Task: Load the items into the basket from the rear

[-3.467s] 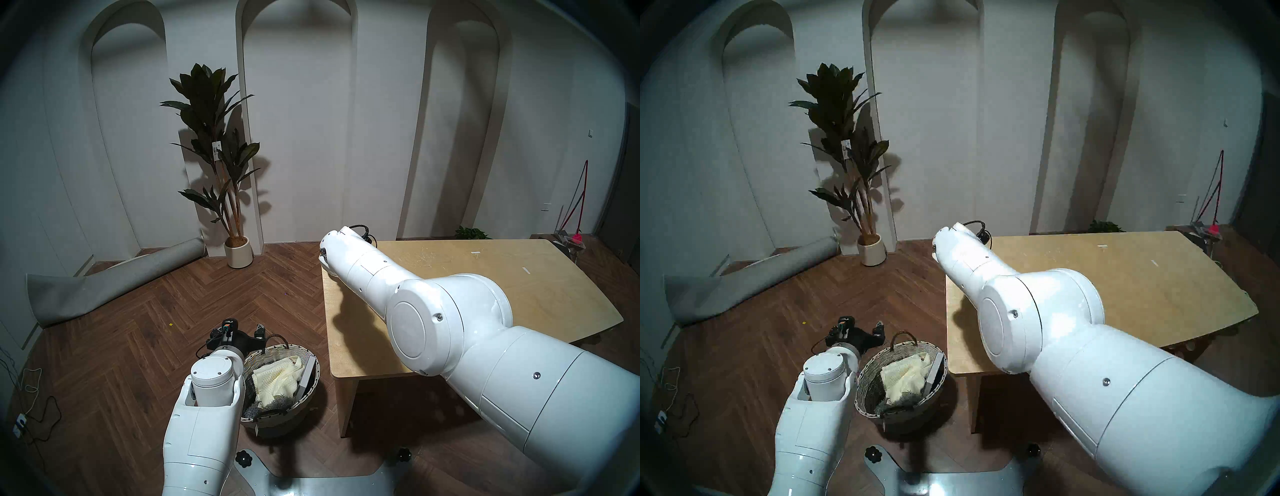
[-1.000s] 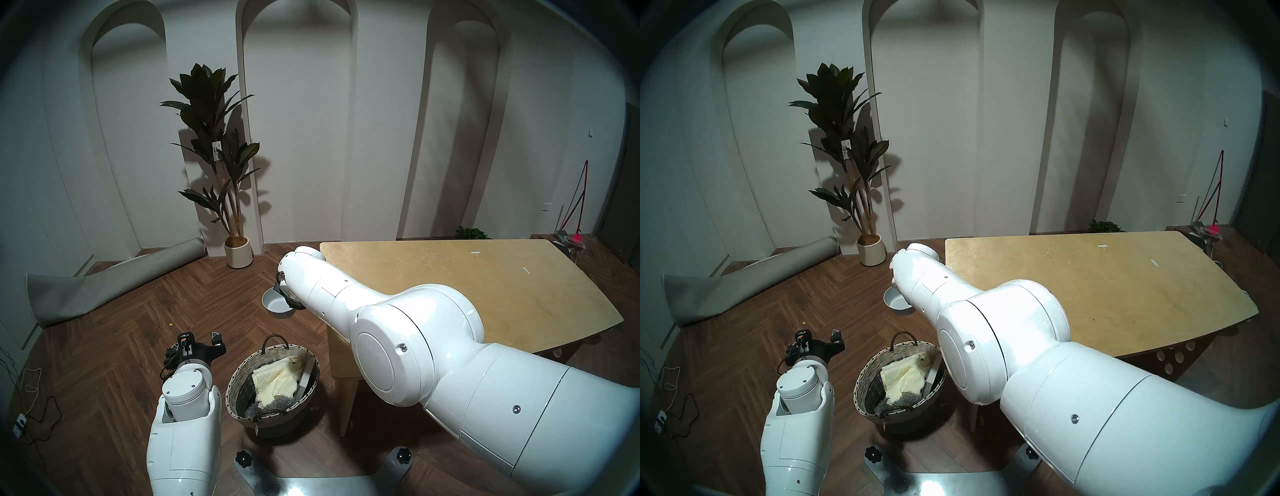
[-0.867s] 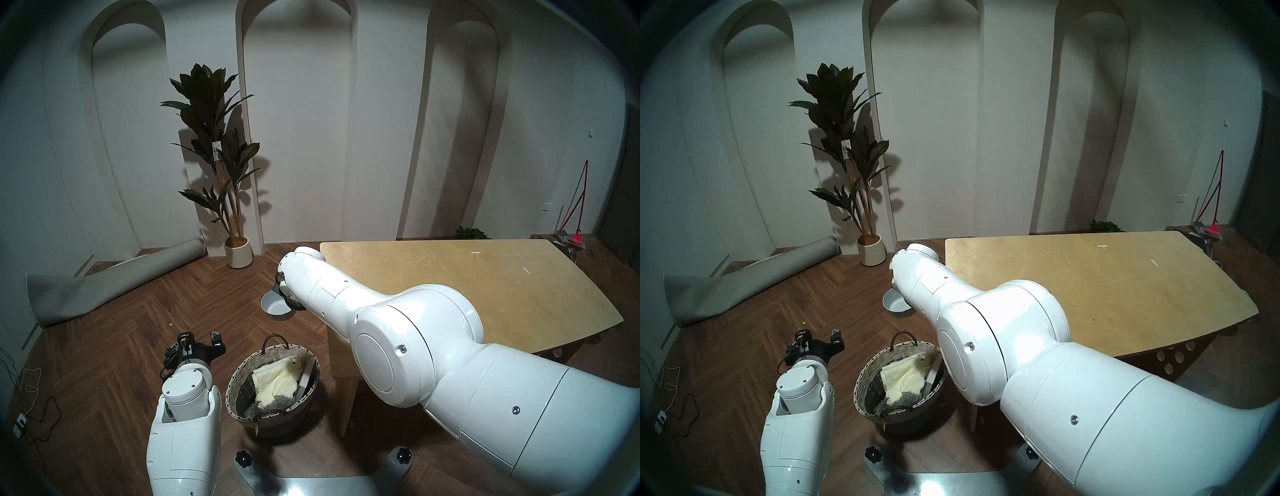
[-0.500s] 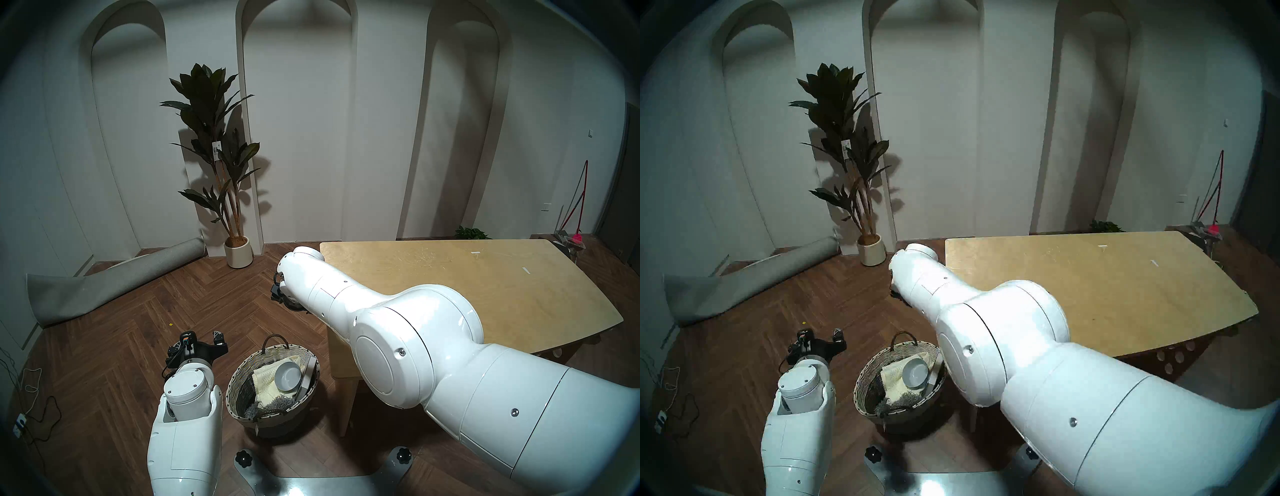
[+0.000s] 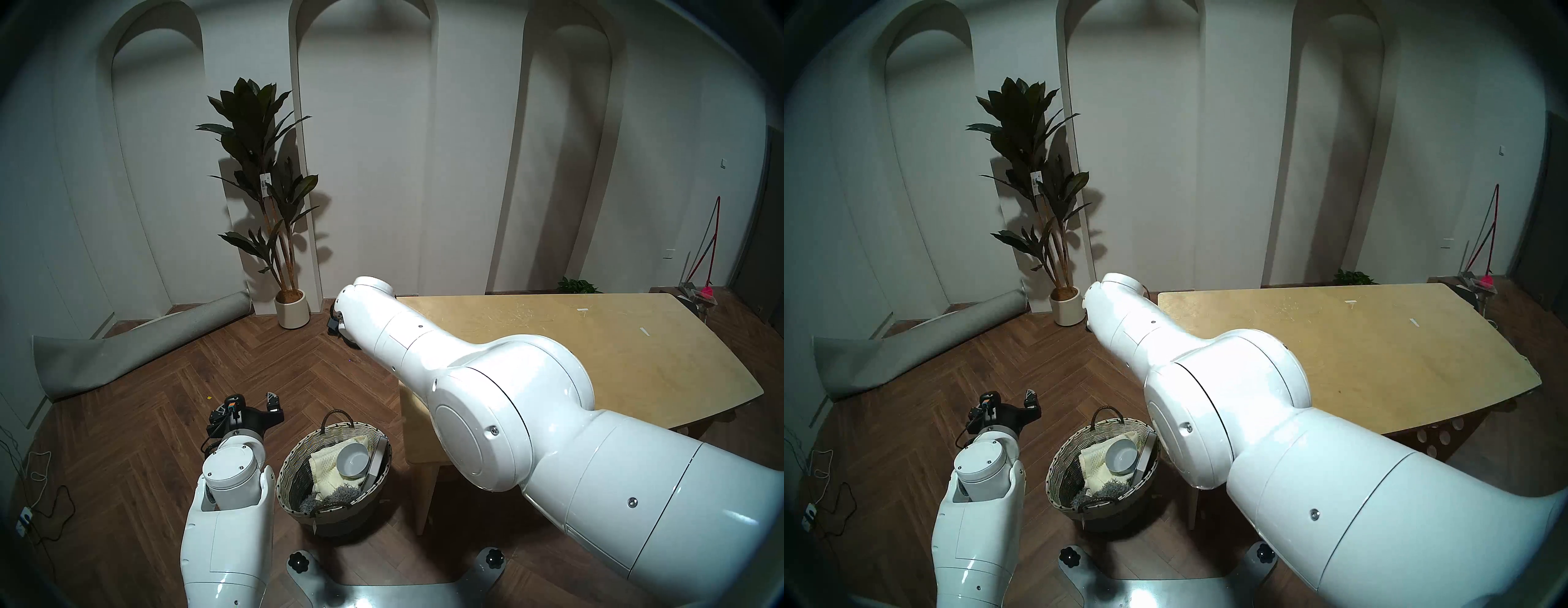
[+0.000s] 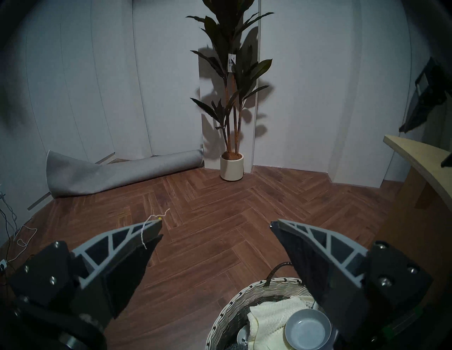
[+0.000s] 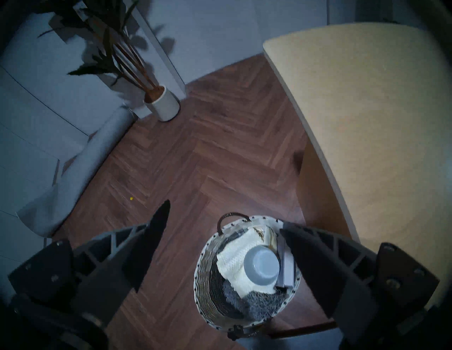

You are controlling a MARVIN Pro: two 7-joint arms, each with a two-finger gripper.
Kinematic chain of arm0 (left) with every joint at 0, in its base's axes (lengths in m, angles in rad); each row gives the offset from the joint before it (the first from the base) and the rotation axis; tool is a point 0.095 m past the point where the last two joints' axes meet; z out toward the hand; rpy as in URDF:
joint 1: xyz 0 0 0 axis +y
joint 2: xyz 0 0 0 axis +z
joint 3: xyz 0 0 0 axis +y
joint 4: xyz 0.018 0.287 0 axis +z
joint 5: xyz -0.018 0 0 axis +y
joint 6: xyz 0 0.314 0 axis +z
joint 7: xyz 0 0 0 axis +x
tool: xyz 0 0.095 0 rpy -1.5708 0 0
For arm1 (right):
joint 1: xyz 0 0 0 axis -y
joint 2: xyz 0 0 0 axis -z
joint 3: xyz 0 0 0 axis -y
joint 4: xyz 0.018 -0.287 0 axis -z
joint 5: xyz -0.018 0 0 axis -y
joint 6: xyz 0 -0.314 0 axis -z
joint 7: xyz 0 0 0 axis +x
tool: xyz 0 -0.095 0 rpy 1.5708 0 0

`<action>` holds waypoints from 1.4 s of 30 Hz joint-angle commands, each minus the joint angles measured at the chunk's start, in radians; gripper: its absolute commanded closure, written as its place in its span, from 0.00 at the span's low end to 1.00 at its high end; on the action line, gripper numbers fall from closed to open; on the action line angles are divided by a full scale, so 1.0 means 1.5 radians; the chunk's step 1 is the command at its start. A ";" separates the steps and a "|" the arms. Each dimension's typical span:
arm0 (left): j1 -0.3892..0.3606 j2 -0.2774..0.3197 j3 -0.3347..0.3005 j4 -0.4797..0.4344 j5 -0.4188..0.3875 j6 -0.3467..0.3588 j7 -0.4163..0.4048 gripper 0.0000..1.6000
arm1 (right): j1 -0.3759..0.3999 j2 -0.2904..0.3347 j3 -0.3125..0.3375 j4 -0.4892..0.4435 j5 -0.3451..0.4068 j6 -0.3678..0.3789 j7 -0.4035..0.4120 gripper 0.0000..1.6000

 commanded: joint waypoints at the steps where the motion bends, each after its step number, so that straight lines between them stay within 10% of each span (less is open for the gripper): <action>1: -0.035 0.012 0.007 -0.037 0.008 -0.024 -0.003 0.00 | 0.028 0.012 -0.025 -0.035 -0.027 -0.039 0.009 0.00; 42: -0.135 0.057 0.050 -0.040 0.036 -0.028 -0.053 0.00 | -0.039 0.188 -0.126 -0.035 -0.140 -0.241 0.012 0.00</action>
